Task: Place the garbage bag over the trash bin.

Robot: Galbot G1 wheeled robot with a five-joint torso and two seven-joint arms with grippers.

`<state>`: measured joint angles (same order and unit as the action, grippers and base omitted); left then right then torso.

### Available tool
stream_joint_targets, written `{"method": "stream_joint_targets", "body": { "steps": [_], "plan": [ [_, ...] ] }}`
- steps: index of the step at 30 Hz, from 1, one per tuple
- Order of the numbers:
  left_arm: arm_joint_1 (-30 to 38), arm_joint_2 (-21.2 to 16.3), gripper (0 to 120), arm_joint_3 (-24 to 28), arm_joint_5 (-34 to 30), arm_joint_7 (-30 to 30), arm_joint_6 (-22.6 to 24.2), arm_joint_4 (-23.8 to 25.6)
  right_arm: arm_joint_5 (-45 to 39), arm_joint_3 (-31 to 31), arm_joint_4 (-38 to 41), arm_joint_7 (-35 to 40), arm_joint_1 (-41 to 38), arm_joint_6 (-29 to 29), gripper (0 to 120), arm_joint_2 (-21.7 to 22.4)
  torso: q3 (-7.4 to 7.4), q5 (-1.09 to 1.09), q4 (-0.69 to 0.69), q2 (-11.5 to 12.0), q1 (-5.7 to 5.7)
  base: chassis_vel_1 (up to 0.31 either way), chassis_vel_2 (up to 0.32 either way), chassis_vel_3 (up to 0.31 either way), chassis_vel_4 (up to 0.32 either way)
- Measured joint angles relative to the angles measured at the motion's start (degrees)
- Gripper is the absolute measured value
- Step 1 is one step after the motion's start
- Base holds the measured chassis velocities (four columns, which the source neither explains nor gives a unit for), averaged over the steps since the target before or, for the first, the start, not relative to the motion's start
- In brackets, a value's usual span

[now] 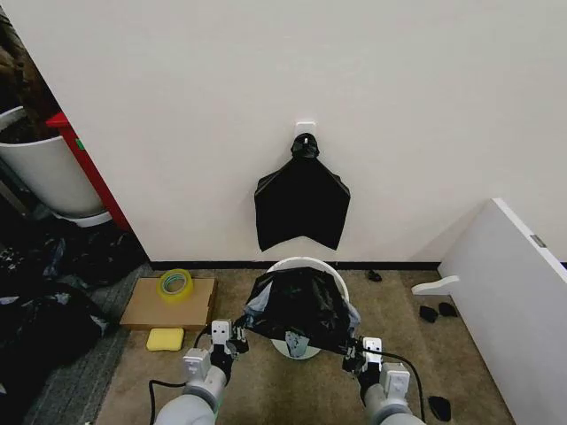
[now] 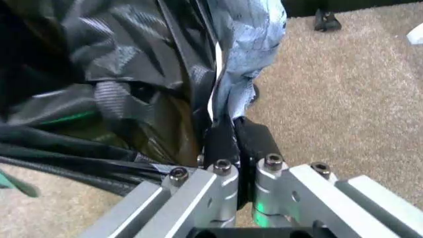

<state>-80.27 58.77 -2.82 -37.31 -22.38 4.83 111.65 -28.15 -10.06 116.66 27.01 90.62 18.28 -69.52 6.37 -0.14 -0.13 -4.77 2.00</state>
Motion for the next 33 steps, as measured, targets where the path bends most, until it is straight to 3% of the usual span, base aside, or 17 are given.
{"method": "stream_joint_targets", "body": {
  "steps": [11,20,25,33],
  "plan": [
    [2.65,2.25,0,0.26,-0.46,0.27,0.82,-4.4,-0.14,0.93,-4.88,-1.09,-4.05,-0.21,0,-0.87,0.0,0.0,0.0,0.0,0.0,0.0,0.0,0.0,0.0],
    [1.3,2.87,1,-0.43,-0.19,0.45,0.73,-2.68,0.24,0.57,-3.9,-2.36,-2.93,-2.47,0,-0.65,0.0,0.0,0.0,0.0,0.0,0.0,0.0,0.0,0.0],
    [-1.24,0.14,25,-2.57,0.69,1.82,2.27,1.54,3.88,0.43,-0.94,-3.53,0.2,-4.29,19,0.33,0.0,0.0,0.01,0.0,0.0,0.0,0.0,0.0,0.0],
    [-3.26,-1.77,48,-3.38,1.68,2.34,1.95,4.19,7.85,-0.26,1.33,-3.76,3.29,-7.27,44,0.51,0.0,0.0,0.0,-0.01,0.0,0.0,0.0,0.0,0.0]
  ]
}}
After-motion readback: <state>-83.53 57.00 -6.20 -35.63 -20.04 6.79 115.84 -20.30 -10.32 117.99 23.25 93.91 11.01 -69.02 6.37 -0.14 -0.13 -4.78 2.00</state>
